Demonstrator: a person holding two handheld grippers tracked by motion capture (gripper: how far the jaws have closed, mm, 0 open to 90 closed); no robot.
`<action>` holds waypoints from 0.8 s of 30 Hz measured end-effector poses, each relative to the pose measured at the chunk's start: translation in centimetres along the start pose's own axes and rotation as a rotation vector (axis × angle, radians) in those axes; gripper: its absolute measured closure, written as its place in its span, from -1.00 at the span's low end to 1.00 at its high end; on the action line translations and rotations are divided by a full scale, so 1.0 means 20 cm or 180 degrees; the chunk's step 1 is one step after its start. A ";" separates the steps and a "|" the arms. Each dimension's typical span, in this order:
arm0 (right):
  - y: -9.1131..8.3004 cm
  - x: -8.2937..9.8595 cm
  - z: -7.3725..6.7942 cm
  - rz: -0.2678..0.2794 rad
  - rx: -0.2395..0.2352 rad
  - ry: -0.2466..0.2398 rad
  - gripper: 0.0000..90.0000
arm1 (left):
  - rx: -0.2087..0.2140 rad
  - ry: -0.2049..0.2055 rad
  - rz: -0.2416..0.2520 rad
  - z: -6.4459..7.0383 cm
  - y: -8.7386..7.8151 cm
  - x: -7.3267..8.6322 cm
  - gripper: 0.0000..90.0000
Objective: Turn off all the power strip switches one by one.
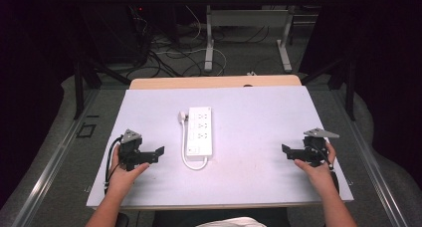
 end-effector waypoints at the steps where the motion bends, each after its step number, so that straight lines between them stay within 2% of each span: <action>1: -0.02 0.01 -0.01 0.0026 0.0019 0.0006 -0.96 | 0.0007 0.0001 0.0011 0.01 0.00 0.00 -1.00; 3: -0.02 0.01 -0.02 0.0056 0.0057 0.0035 -0.96 | 0.0032 0.0025 -0.0003 0.02 0.00 0.00 -1.00; 4: -0.01 0.01 -0.03 0.0128 0.0092 0.0045 -0.96 | 0.0040 0.0058 -0.0005 0.03 0.01 0.00 -1.00; 5: -0.02 0.02 -0.04 0.0061 0.0044 0.0094 -0.95 | 0.0048 0.0051 0.0003 0.04 0.01 -0.01 -1.00; 6: -0.03 0.02 -0.04 0.0071 0.0040 0.0088 -0.95 | 0.0063 0.0110 -0.0007 0.06 0.01 -0.02 -1.00; 8: -0.03 0.03 -0.06 0.0067 0.0047 0.0065 -0.95 | 0.0076 0.0129 -0.0025 0.07 0.01 -0.02 -0.99; 10: -0.02 0.03 -0.06 0.0072 0.0052 0.0061 -0.95 | 0.0065 0.0204 -0.0008 0.09 0.02 -0.04 -0.99; 11: -0.02 0.04 -0.07 0.0068 0.0093 -0.0022 -0.95 | 0.0083 0.0243 -0.0010 0.10 0.03 -0.05 -0.96; 12: -0.03 0.04 -0.07 0.0058 0.0063 -0.0023 -0.95 | 0.0080 0.0274 0.0008 0.11 0.03 -0.06 -0.94; 14: -0.03 0.04 -0.08 0.0079 0.0071 -0.0031 -0.95 | 0.0091 0.0255 0.0072 0.14 0.04 -0.07 -0.88; 17: -0.04 0.04 -0.09 0.0085 0.0069 0.0013 -0.94 | 0.0108 0.0269 0.0058 0.16 0.04 -0.09 -0.80; 18: -0.04 0.04 -0.09 0.0089 0.0056 0.0020 -0.94 | 0.0120 0.0289 0.0047 0.16 0.04 -0.09 -0.71; 19: -0.04 0.04 -0.09 0.0089 0.0036 0.0004 -0.94 | 0.0110 0.0294 0.0092 0.17 0.04 -0.11 -0.64; 21: -0.03 0.04 -0.09 0.0084 0.0041 0.0002 -0.93 | 0.0122 0.0274 0.0099 0.18 0.04 -0.12 -0.63; 23: -0.03 0.04 -0.10 0.0068 0.0044 -0.0069 -0.93 | 0.0124 0.0276 0.0122 0.18 0.04 -0.14 -0.54; 24: -0.03 0.04 -0.11 0.0064 0.0032 -0.0045 -0.92 | 0.0127 0.0276 0.0128 0.18 0.04 -0.15 -0.50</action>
Point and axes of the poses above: each handheld gripper's, and its own axes: y roughly forward along the jaws, x roughly out of its underside, z roughly to its right, the point moved 1 cm from there along y, roughly forward along the jaws, and after that the axes turned 3 degrees about y, right-handed, at the moved point
